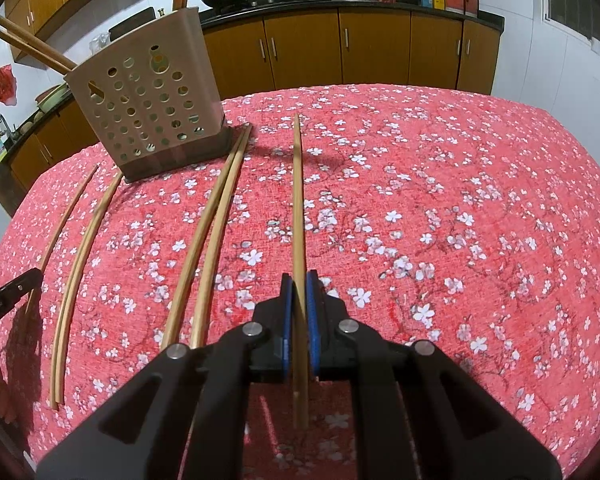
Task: Organize utensils
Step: 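Close the right tool on a chopstick while the left tool grasps another chopstick, then lift the left tool's chopstick upright over the beige holder while the right tool carries its own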
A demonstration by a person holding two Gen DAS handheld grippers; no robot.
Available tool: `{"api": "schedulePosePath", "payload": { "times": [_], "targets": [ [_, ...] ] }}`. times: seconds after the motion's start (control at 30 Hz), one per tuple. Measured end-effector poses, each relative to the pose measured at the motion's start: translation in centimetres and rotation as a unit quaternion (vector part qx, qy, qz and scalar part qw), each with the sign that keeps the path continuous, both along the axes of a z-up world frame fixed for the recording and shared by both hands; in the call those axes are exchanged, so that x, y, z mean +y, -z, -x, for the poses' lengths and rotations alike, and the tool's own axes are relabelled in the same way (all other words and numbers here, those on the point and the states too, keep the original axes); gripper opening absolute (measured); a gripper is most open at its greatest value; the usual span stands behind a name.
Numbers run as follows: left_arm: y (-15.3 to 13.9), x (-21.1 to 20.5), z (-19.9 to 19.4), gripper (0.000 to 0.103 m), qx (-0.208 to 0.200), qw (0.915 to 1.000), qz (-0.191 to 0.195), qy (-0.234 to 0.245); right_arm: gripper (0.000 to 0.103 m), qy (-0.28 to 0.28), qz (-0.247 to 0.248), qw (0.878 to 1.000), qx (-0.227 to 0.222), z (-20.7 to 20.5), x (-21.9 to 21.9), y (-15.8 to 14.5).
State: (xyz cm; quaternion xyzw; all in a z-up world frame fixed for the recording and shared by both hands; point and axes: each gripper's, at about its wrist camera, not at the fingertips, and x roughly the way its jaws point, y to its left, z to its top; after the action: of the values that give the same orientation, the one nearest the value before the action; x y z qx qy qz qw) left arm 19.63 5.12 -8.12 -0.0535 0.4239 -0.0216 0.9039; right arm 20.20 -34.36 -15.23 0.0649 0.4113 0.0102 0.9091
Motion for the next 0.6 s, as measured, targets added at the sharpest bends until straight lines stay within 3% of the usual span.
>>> {"api": "schedulePosePath", "payload": {
  "times": [0.6],
  "targets": [
    [-0.1, -0.2, 1.4, 0.008, 0.0, 0.9999, -0.015, 0.001, 0.008, 0.0, -0.004, 1.0, -0.001, 0.7, -0.2, -0.1]
  ]
}}
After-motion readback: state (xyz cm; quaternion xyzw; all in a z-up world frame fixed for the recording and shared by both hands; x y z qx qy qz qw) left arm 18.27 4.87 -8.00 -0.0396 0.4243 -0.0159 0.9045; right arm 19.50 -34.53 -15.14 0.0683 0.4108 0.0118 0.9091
